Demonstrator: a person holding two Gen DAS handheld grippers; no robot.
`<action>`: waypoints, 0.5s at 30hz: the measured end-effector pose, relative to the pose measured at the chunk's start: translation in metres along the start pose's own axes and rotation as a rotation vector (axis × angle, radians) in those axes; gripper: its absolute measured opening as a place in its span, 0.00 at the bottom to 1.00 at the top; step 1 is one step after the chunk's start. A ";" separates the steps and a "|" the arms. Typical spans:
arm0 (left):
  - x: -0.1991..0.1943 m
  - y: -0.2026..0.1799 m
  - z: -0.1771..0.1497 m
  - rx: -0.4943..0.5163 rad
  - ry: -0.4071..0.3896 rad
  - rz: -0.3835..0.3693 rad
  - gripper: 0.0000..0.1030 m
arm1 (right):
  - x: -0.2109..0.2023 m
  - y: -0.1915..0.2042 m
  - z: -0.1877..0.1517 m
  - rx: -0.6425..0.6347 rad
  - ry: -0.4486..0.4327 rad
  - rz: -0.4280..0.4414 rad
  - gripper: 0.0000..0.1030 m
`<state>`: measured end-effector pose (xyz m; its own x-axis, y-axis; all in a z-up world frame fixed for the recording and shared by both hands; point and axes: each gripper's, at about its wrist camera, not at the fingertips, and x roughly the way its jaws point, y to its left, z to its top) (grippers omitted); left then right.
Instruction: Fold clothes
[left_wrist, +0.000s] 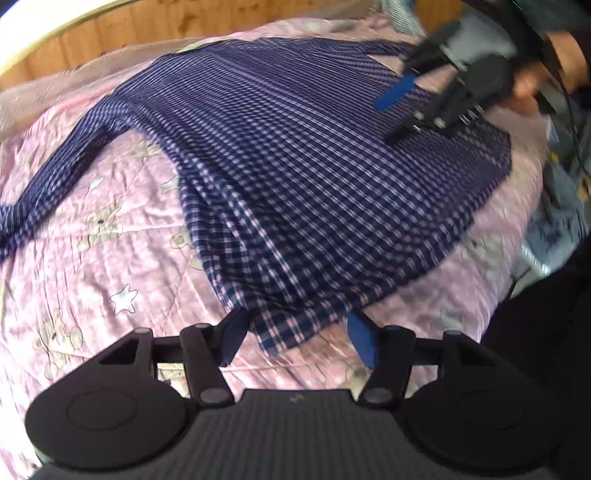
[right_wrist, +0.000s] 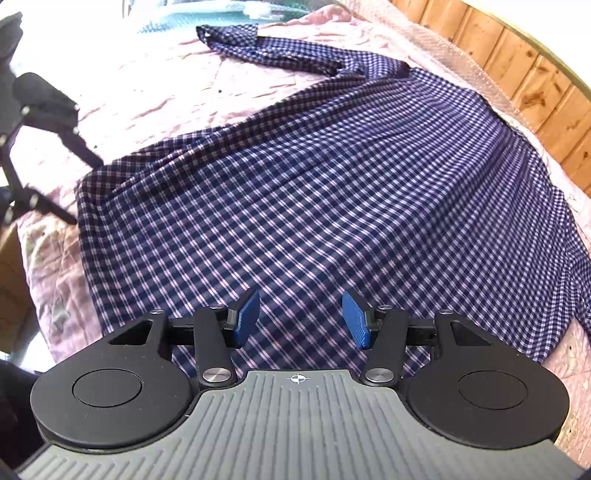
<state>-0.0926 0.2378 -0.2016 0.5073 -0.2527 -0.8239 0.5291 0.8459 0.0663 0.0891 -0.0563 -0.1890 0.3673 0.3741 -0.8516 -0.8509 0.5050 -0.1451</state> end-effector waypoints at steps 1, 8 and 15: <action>0.002 -0.003 0.000 0.014 -0.003 0.010 0.59 | 0.001 0.004 0.002 0.007 -0.002 0.018 0.52; 0.008 -0.003 0.008 0.014 -0.035 0.012 0.11 | -0.005 0.057 0.018 -0.050 -0.049 0.168 0.53; -0.005 0.020 0.017 -0.172 -0.088 -0.080 0.09 | 0.002 0.112 0.026 -0.245 -0.048 0.125 0.32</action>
<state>-0.0731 0.2476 -0.1863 0.5292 -0.3562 -0.7701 0.4503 0.8871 -0.1009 0.0041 0.0214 -0.1935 0.2664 0.4610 -0.8465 -0.9540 0.2513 -0.1634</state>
